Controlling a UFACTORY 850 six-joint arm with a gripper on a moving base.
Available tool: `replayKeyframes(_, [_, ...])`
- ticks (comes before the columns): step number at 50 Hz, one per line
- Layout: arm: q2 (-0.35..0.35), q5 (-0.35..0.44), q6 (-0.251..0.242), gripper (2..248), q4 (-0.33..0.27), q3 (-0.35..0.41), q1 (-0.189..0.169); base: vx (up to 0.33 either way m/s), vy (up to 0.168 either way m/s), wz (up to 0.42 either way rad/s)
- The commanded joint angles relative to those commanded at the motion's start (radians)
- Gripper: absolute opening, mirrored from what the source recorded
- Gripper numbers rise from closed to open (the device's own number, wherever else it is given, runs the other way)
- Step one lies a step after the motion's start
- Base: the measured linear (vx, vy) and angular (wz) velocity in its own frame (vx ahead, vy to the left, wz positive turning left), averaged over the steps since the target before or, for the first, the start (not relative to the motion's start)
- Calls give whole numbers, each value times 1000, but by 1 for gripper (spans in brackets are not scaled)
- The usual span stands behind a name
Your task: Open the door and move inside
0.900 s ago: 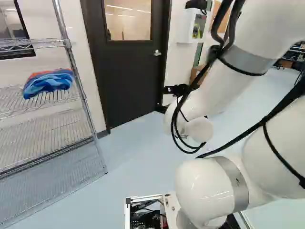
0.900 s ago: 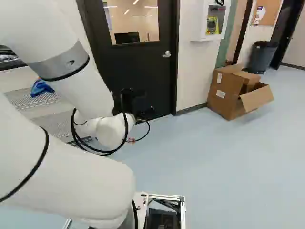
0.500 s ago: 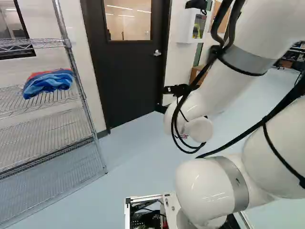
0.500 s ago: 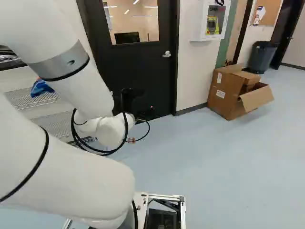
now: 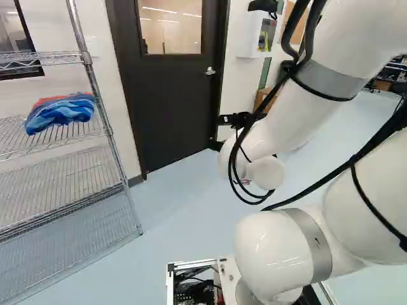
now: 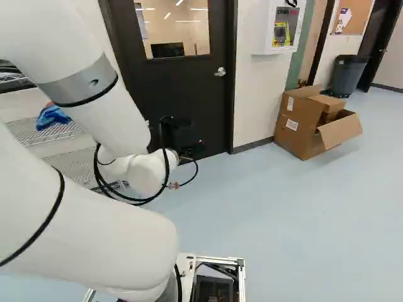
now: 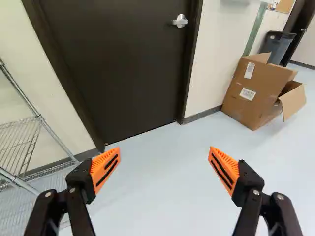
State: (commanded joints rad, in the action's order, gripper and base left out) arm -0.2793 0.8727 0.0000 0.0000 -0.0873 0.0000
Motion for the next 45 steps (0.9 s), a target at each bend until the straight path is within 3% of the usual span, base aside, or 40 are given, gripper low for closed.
replayKeyframes(45, [0,0,0,247,0,0,0,178,-45,-8])
